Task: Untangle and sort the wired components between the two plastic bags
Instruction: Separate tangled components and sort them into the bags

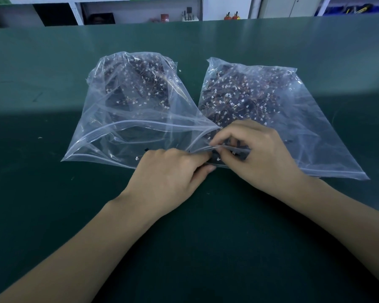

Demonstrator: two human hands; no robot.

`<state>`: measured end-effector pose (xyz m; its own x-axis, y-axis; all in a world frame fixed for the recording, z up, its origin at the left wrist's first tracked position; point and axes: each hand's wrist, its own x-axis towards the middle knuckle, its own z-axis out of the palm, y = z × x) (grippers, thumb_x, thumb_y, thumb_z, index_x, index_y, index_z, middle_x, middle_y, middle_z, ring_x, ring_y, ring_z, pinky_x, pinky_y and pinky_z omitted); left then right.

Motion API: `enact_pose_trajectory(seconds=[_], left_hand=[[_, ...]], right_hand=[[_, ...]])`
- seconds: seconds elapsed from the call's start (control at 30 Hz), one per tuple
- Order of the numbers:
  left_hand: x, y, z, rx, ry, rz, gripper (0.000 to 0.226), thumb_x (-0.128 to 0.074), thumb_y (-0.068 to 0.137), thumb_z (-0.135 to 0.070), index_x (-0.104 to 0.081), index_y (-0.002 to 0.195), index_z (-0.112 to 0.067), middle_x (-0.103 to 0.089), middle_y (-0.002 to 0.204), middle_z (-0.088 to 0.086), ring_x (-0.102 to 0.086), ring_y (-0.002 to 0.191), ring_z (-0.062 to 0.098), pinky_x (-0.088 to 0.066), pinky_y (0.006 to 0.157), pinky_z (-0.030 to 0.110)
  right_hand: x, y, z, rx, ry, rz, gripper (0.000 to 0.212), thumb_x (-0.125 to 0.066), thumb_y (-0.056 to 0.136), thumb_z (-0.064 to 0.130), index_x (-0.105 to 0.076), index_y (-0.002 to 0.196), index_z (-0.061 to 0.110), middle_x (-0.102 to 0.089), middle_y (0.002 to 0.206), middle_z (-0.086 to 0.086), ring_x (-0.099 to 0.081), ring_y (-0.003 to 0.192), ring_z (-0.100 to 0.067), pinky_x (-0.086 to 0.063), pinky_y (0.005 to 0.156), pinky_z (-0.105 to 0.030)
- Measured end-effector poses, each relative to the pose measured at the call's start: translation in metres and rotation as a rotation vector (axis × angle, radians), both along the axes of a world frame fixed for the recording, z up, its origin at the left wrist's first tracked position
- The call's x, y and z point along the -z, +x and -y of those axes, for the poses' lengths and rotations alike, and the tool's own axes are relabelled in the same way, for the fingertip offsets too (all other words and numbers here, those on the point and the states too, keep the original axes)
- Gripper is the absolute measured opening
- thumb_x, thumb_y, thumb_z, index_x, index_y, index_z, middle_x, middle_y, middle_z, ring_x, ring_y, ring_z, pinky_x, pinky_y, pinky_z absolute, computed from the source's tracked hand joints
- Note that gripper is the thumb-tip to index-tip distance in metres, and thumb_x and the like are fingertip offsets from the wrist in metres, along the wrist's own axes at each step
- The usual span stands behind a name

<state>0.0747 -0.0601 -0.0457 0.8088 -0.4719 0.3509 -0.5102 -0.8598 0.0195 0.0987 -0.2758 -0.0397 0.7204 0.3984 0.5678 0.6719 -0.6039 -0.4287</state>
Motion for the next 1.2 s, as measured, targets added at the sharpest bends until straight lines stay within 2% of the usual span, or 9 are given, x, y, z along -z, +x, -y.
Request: enact_pose_trajectory(seconds=[0.07,0.17,0.27,0.37,0.47,0.57,0.77,0.93,1.2], left_hand=[[-0.002,-0.001,-0.001,0.028,-0.062,-0.005,0.045,-0.027,0.106,-0.061,-0.063,0.128,-0.047,-0.074,0.093,-0.015,-0.072,0.084,0.017,-0.049,0.062,0.033],[-0.005,-0.002,-0.003,0.057,-0.282,0.075,0.029,-0.05,0.108,-0.049,-0.074,0.1,-0.034,-0.067,0.074,-0.013,-0.064,0.066,0.016,-0.049,0.055,0.034],[-0.007,0.001,-0.007,-0.049,-0.409,0.132,0.03,-0.058,0.103,-0.042,-0.056,0.081,-0.023,-0.044,0.057,-0.011,-0.045,0.051,0.014,-0.036,0.049,0.027],[-0.009,0.007,-0.017,-0.181,-0.301,0.124,0.037,-0.059,0.104,-0.039,-0.047,0.073,-0.021,-0.044,0.055,-0.01,-0.044,0.051,0.022,-0.026,0.053,0.029],[-0.009,0.013,-0.032,-0.317,-0.17,0.085,0.041,-0.056,0.101,-0.039,-0.042,0.067,-0.021,-0.049,0.062,-0.009,-0.045,0.056,0.024,-0.031,0.06,0.032],[-0.011,0.019,-0.045,-0.428,-0.153,0.019,0.037,-0.05,0.101,-0.039,-0.046,0.068,-0.022,-0.05,0.066,-0.005,-0.042,0.06,0.026,-0.035,0.063,0.035],[-0.014,0.021,-0.057,-0.535,-0.017,-0.191,0.055,-0.04,0.092,-0.083,-0.047,0.081,-0.029,-0.058,0.075,-0.011,-0.057,0.073,0.023,-0.037,0.063,0.037],[-0.012,0.02,-0.054,-0.423,-0.091,-0.192,0.03,-0.056,0.1,-0.059,-0.05,0.088,-0.032,-0.06,0.079,-0.013,-0.06,0.078,0.024,-0.038,0.064,0.037],[-0.011,0.014,-0.036,-0.102,-0.296,0.085,0.014,-0.064,0.102,-0.032,-0.066,0.091,-0.023,-0.053,0.082,-0.014,-0.051,0.069,0.016,-0.039,0.06,0.034]], right_hand=[[0.0,0.0,0.0,0.005,0.009,-0.009,0.017,-0.077,0.09,0.001,-0.078,0.1,0.015,-0.06,0.087,0.022,-0.058,0.082,-0.004,-0.052,0.074,-0.029],[0.0,0.0,0.001,0.01,0.029,-0.007,0.015,-0.077,0.091,0.002,-0.078,0.1,0.014,-0.068,0.09,0.01,-0.059,0.082,-0.005,-0.053,0.074,-0.032],[0.001,0.0,0.002,0.014,0.031,-0.01,0.015,-0.077,0.091,0.002,-0.077,0.1,0.014,-0.069,0.09,0.006,-0.059,0.081,-0.01,-0.055,0.073,-0.038],[0.003,0.001,0.003,0.012,0.03,-0.007,0.016,-0.077,0.091,0.002,-0.077,0.101,0.014,-0.067,0.09,0.01,-0.059,0.082,-0.008,-0.055,0.073,-0.036],[0.005,0.002,0.003,0.01,0.048,-0.013,0.016,-0.077,0.092,0.002,-0.077,0.101,0.015,-0.066,0.089,0.012,-0.059,0.082,-0.008,-0.055,0.073,-0.036],[0.006,0.002,0.003,0.012,0.053,-0.014,0.016,-0.077,0.091,0.002,-0.077,0.1,0.015,-0.067,0.089,0.01,-0.06,0.082,-0.009,-0.055,0.073,-0.037],[0.006,0.003,0.003,0.011,0.035,-0.029,0.013,-0.08,0.091,0.009,-0.077,0.101,0.017,-0.068,0.089,0.011,-0.06,0.08,-0.01,-0.055,0.073,-0.039],[0.005,0.002,0.003,0.009,-0.002,-0.014,0.022,-0.086,0.086,0.023,-0.077,0.105,0.02,-0.069,0.094,0.013,-0.058,0.08,-0.01,-0.055,0.076,-0.037],[0.006,0.001,0.002,0.013,0.029,-0.036,0.018,-0.082,0.092,0.029,-0.076,0.106,0.02,-0.069,0.094,0.012,-0.059,0.08,-0.01,-0.054,0.075,-0.035]])
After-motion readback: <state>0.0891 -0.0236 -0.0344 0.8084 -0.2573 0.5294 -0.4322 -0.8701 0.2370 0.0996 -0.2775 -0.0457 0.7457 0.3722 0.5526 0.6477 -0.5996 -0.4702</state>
